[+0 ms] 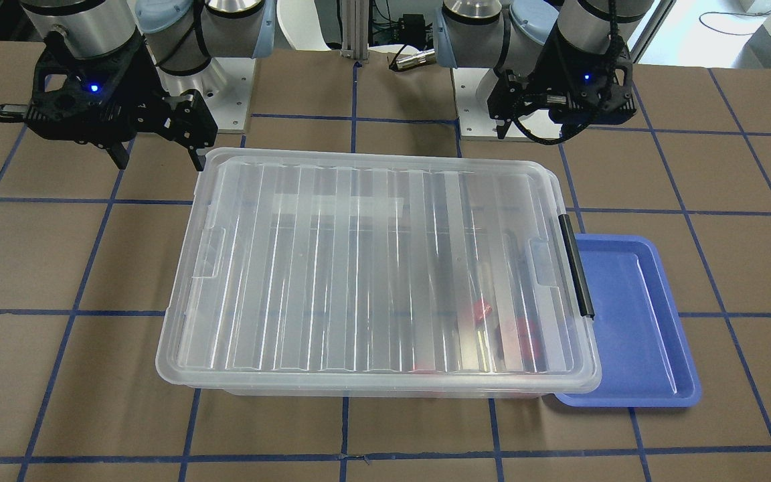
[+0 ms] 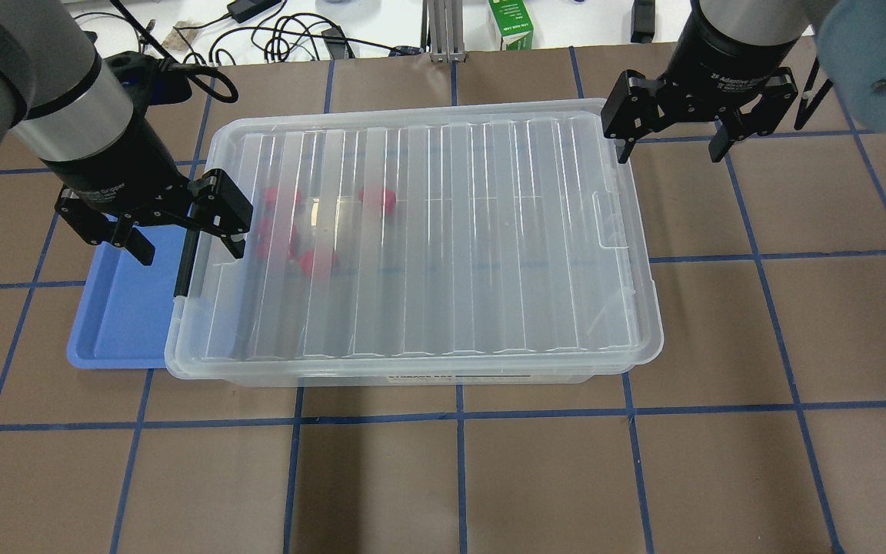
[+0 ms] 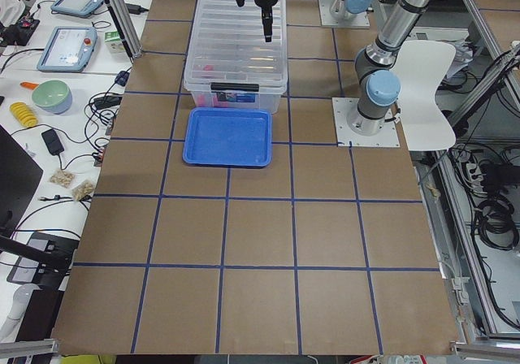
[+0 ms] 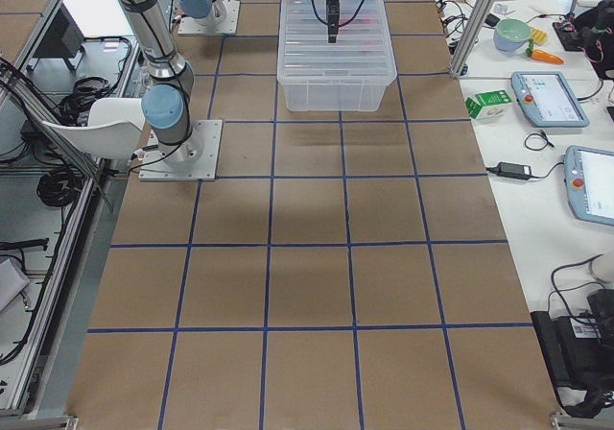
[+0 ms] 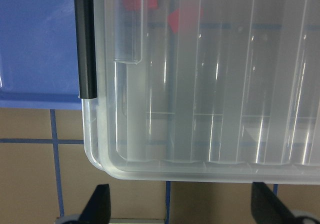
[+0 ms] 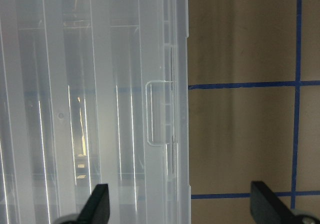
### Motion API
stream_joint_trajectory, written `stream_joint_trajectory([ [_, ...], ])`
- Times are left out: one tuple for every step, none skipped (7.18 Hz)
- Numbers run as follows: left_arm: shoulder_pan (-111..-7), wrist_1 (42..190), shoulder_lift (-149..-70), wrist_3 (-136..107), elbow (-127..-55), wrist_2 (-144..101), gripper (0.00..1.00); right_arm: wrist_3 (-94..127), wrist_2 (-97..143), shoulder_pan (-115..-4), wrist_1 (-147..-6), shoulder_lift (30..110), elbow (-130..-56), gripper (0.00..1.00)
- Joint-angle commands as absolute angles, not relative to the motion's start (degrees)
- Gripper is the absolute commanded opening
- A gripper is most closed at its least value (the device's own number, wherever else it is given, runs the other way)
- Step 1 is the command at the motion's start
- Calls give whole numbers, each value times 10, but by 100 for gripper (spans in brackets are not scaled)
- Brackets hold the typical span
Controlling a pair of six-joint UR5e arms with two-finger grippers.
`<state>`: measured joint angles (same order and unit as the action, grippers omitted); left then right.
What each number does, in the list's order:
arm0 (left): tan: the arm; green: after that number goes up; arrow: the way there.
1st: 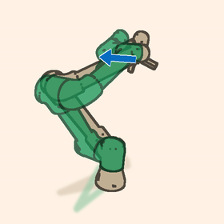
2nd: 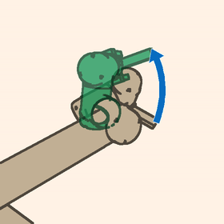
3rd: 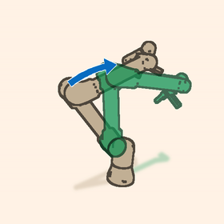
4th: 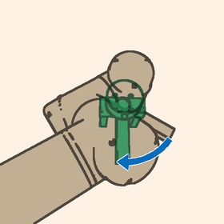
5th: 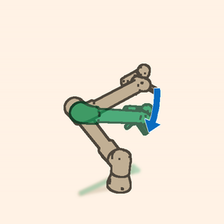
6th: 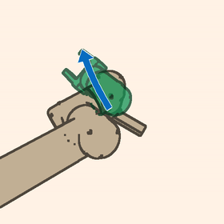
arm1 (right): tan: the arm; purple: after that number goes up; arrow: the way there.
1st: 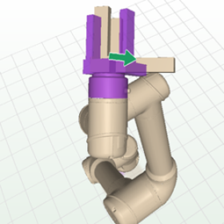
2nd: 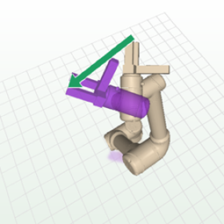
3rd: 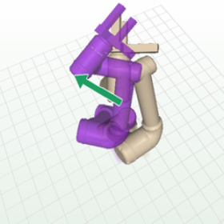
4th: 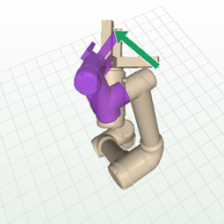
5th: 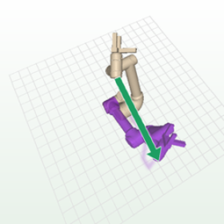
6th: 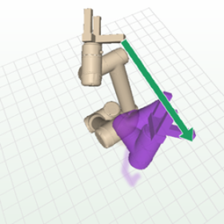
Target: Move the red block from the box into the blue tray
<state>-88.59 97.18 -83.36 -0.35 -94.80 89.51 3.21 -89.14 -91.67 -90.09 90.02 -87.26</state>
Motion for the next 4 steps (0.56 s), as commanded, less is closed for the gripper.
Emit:
stream_joint_trajectory([
  [-886, 969, -837, -4, -946, 895, 100, 33, -895, -917, -900, 900, -873, 100],
  [-886, 969, -834, -5, -948, 895, 100, 33, -895, -916, -900, 900, -873, 100],
  [-886, 969, -834, -4, -948, 896, 100, 32, -896, -915, -900, 900, -874, 100],
  [-886, 969, -836, -4, -948, 895, 100, 31, -896, -914, -900, 900, -873, 100],
])
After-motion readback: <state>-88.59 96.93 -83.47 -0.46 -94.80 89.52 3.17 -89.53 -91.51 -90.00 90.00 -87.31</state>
